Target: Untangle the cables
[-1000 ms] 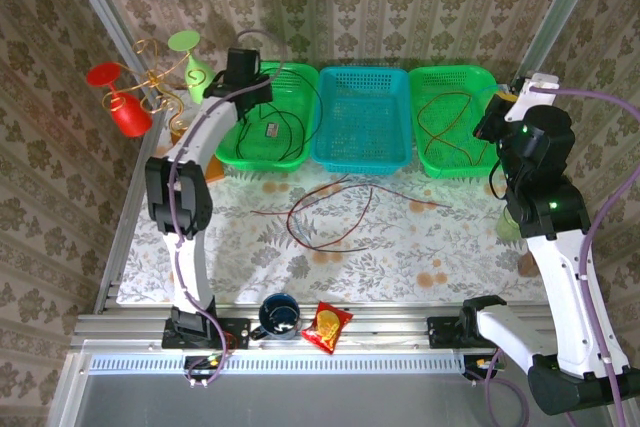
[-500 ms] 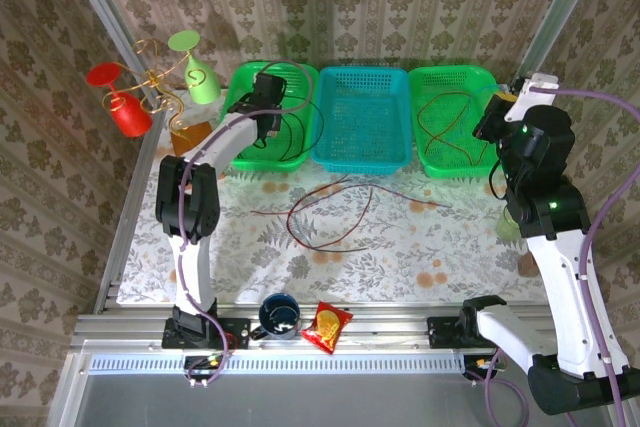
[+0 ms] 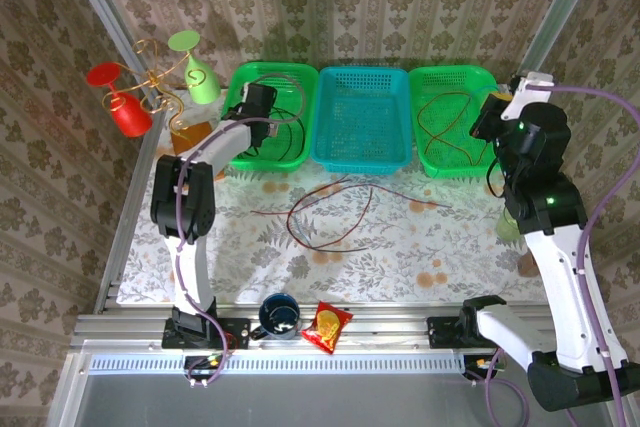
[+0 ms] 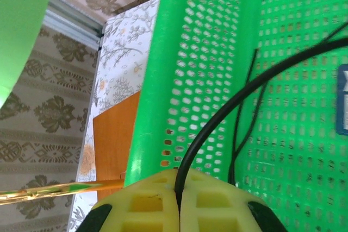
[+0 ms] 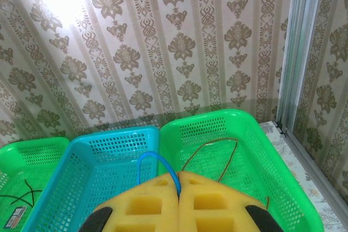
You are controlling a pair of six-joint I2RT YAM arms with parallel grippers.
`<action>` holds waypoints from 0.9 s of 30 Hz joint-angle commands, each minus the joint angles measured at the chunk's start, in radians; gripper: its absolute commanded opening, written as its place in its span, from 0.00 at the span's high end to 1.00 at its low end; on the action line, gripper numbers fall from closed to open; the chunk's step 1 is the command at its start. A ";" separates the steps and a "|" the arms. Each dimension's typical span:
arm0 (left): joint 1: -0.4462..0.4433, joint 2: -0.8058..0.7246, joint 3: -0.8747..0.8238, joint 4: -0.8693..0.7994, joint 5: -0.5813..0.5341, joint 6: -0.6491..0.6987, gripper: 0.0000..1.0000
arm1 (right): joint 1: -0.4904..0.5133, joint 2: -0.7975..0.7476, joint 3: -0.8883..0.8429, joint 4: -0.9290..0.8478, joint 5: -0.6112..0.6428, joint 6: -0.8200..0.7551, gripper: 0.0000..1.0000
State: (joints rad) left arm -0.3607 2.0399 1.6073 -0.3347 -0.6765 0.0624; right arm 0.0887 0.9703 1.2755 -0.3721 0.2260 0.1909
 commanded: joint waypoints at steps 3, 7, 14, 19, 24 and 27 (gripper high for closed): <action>-0.040 0.033 0.119 -0.123 0.116 0.000 0.91 | -0.003 0.010 0.052 0.004 -0.029 0.020 1.00; 0.006 0.064 0.198 -0.234 0.289 -0.123 0.31 | -0.004 0.009 0.069 -0.011 -0.027 0.007 1.00; 0.017 -0.018 0.167 -0.206 0.373 -0.132 0.00 | -0.003 0.015 0.099 -0.030 -0.064 0.021 1.00; -0.042 -0.112 0.122 -0.165 0.362 -0.071 0.00 | 0.009 0.072 0.172 -0.009 -0.145 0.086 1.00; -0.085 -0.233 0.060 -0.153 0.387 -0.081 0.00 | 0.051 0.167 0.295 0.034 -0.186 0.144 1.00; -0.089 -0.324 -0.024 -0.118 0.404 -0.102 0.00 | 0.094 0.237 0.370 0.057 -0.191 0.161 1.00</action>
State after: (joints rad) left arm -0.4610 1.7969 1.6382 -0.4862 -0.2939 -0.0303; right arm 0.1520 1.1637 1.5791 -0.3641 0.0715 0.3069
